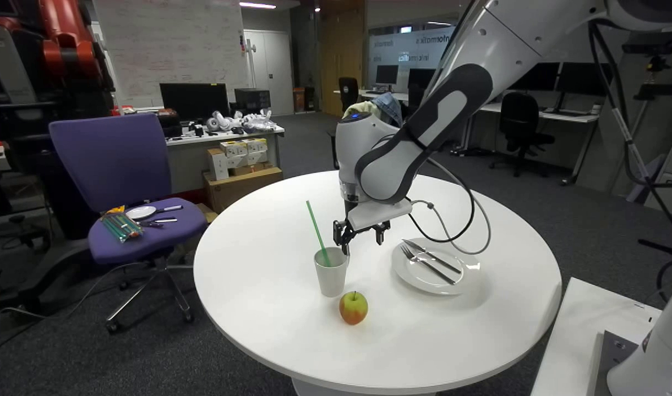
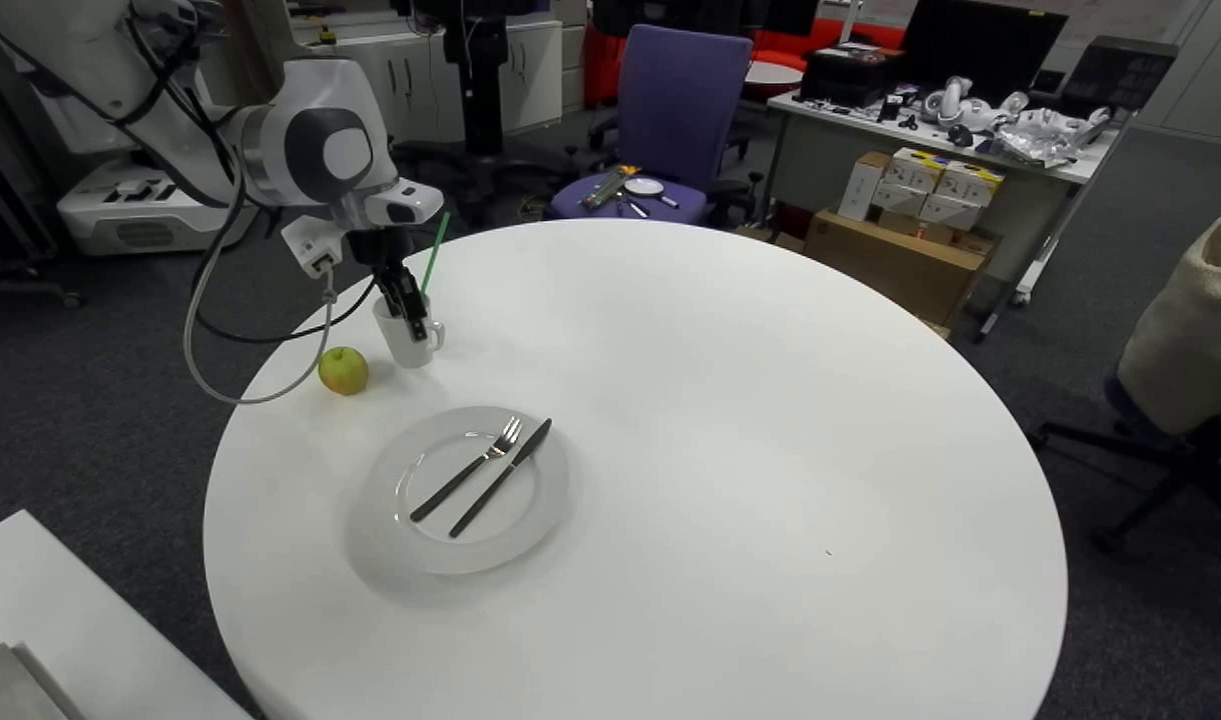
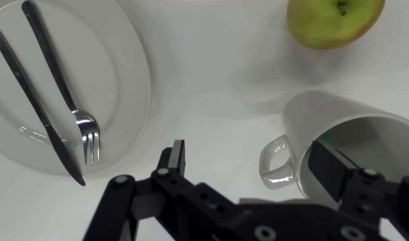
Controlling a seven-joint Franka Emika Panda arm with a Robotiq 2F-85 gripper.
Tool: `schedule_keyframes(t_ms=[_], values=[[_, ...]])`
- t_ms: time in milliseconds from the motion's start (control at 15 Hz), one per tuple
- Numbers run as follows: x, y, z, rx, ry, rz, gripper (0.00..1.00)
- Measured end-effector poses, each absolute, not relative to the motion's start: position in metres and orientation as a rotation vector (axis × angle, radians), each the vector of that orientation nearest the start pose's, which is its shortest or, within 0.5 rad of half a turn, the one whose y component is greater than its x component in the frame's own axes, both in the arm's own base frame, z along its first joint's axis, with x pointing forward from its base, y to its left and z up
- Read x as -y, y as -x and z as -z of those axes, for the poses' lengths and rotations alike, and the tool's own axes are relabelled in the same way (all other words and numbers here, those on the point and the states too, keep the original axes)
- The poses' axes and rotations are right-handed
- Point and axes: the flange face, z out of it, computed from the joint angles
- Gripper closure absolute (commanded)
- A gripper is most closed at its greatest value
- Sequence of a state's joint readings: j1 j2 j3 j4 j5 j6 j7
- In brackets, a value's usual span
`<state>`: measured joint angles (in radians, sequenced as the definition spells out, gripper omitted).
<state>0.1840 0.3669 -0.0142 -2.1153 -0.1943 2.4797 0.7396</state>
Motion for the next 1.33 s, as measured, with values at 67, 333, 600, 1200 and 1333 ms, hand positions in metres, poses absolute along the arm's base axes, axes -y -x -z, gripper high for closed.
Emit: schedule_keyframes(t_ms=[67,333,600,1200,1333], values=[[-0.099,-0.571,-0.236,-0.679,3.177,0.081,0.00],[-0.108,-0.578,-0.228,-0.714,3.147,0.105,0.00],[-0.121,-0.583,-0.230,-0.780,3.102,0.166,0.00],[-0.124,-0.588,-0.216,-0.888,3.054,0.125,0.33],[-0.123,-0.589,-0.214,-0.898,3.051,0.121,0.47]])
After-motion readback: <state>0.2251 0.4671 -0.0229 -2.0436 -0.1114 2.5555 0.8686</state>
